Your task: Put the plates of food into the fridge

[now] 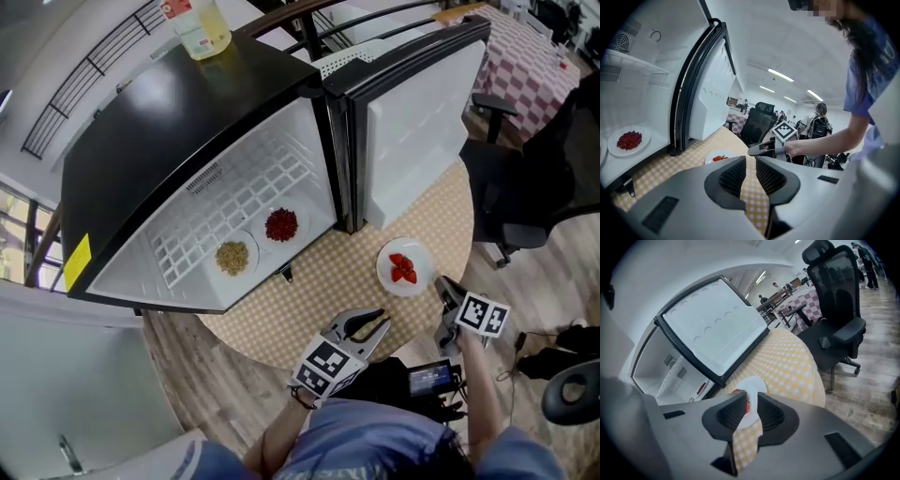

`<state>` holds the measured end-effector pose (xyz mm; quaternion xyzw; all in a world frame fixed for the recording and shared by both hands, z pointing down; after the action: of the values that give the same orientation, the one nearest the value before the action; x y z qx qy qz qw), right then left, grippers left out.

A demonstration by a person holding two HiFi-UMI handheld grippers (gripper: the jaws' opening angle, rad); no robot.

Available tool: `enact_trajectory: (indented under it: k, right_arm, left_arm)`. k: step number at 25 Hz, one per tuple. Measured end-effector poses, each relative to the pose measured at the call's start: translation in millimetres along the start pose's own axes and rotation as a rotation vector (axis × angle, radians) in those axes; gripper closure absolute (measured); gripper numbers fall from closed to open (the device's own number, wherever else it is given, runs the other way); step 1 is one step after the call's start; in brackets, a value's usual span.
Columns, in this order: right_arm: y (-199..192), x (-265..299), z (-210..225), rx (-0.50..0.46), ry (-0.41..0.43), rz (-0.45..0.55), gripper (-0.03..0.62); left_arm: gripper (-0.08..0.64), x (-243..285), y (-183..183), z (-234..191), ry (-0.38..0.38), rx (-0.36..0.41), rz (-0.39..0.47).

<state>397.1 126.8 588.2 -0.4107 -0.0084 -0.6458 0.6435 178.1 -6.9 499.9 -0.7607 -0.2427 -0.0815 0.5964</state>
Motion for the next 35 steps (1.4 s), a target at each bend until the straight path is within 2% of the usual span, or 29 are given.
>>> enact_trajectory:
  k: [8, 13, 15, 16, 18, 23, 28, 31, 35]
  right_arm:
    - [3.4, 44.0, 27.8, -0.089, -0.031, -0.155, 0.491]
    - [3.6, 51.2, 28.3, -0.089, -0.051, -0.18, 0.491]
    - [3.3, 52.3, 26.5, -0.084, -0.051, -0.193, 0.498]
    - [2.8, 52.5, 25.5, -0.077, -0.048, -0.199, 0.529]
    - [1.9, 51.8, 24.7, -0.02, -0.036, -0.202, 0.541]
    - [2.8, 43.4, 24.1, 0.289, 0.045, -0.151, 0.565]
    - [-0.9, 37.1, 13.1, 0.508, 0.164, -0.112, 0.568]
    - [-4.1, 33.3, 5.0, 0.598, 0.213, -0.097, 0.568]
    - [-7.5, 28.9, -8.0, 0.65, 0.245, -0.084, 0.568]
  left_arm:
    - [0.499, 13.8, 0.7, 0.5, 0.028, -0.02, -0.014]
    - [0.499, 15.6, 2.4, -2.1, 0.046, -0.023, -0.021]
    - [0.499, 16.1, 2.8, -3.0, 0.052, -0.025, -0.023]
    - [0.499, 16.2, 2.8, -3.1, 0.054, -0.027, -0.024]
    - [0.499, 15.9, 2.8, -3.0, 0.059, -0.029, -0.026]
    - [0.499, 11.5, 2.1, -4.2, 0.078, -0.035, -0.028]
    - [0.499, 2.0, 0.4, -7.4, 0.111, -0.047, -0.027]
    - [0.499, -5.1, -0.5, -8.2, 0.13, -0.061, -0.016]
    - [0.499, -13.0, -3.0, -8.5, 0.153, -0.08, -0.003]
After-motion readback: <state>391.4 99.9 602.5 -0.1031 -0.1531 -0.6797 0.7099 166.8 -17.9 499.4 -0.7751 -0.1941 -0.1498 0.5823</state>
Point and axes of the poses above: the fingertips, and each gripper's own axes: x forward along the fingers, z to its right, y out of its top, the point moved 8 cm from there along -x, backward along the fingers, and after that the axes turned 1 degree about x, right-handed, at the moved point
